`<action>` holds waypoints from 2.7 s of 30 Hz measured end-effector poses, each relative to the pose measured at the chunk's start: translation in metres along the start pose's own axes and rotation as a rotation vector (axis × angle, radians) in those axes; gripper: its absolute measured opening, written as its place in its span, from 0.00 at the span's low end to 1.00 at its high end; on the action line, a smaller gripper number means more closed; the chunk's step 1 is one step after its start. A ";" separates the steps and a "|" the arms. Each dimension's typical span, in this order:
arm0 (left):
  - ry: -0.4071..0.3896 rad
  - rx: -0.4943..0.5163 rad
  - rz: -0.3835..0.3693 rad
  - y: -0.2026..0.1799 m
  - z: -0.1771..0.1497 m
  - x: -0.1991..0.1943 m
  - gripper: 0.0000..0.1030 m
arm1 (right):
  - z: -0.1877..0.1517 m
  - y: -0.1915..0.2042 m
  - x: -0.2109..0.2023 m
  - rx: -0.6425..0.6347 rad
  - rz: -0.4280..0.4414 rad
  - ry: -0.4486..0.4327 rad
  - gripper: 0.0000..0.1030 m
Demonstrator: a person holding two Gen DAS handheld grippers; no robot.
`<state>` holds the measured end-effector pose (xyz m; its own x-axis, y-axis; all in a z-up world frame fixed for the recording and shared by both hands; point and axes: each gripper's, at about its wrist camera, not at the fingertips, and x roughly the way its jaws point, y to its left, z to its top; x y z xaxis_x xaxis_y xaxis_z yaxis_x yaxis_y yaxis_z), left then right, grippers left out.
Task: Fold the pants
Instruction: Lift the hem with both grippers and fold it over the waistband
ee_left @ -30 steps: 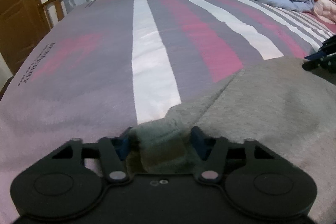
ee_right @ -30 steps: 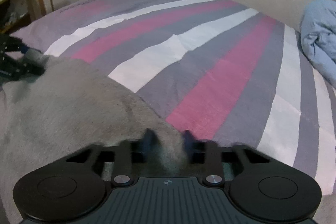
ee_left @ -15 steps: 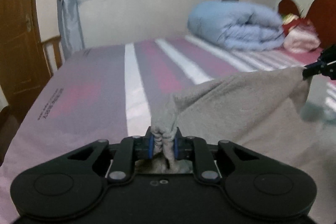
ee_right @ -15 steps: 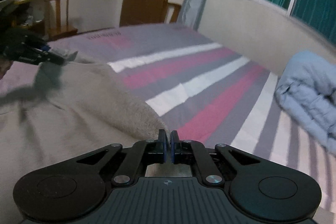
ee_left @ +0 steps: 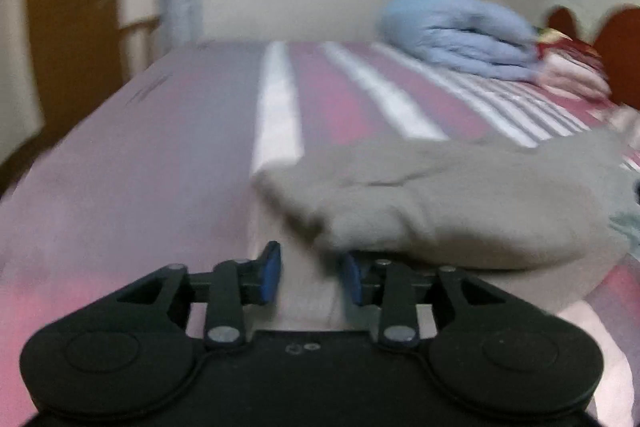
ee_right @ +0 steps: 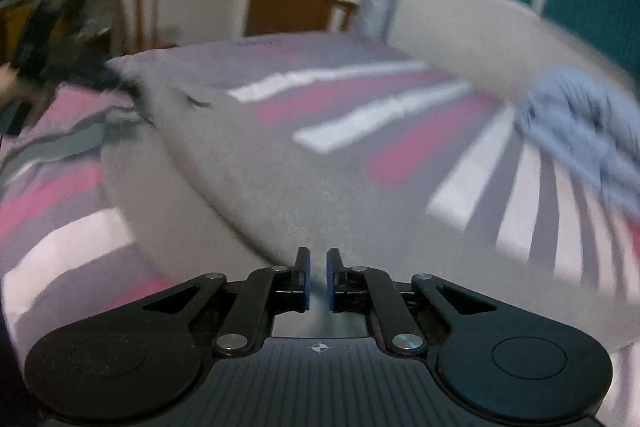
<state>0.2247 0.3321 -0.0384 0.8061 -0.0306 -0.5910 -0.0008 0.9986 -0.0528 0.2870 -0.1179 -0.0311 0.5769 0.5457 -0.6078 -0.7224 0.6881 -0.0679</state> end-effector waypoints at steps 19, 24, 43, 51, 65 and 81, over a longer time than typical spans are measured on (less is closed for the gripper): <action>-0.012 -0.640 -0.173 -0.003 -0.016 0.016 0.40 | -0.031 -0.068 -0.012 0.777 0.006 -0.118 0.53; -0.020 -0.723 -0.186 0.005 -0.036 0.016 0.37 | -0.049 -0.086 0.009 0.923 0.042 -0.078 0.53; 0.004 -0.628 -0.187 0.035 -0.012 0.029 0.19 | -0.063 -0.081 -0.029 0.861 0.121 -0.207 0.05; -0.005 -0.664 -0.189 0.032 -0.042 0.028 0.18 | -0.116 -0.082 -0.011 0.938 0.145 -0.061 0.05; 0.039 -0.518 -0.104 0.024 -0.021 0.035 0.18 | -0.123 -0.051 -0.028 0.901 0.103 -0.052 0.05; -0.083 -0.520 -0.022 -0.040 -0.026 -0.032 0.72 | -0.135 -0.114 -0.100 1.071 0.012 -0.200 0.18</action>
<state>0.1834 0.2920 -0.0381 0.8532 -0.0268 -0.5208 -0.2601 0.8437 -0.4696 0.2602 -0.3155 -0.0688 0.6936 0.5567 -0.4571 -0.0774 0.6885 0.7210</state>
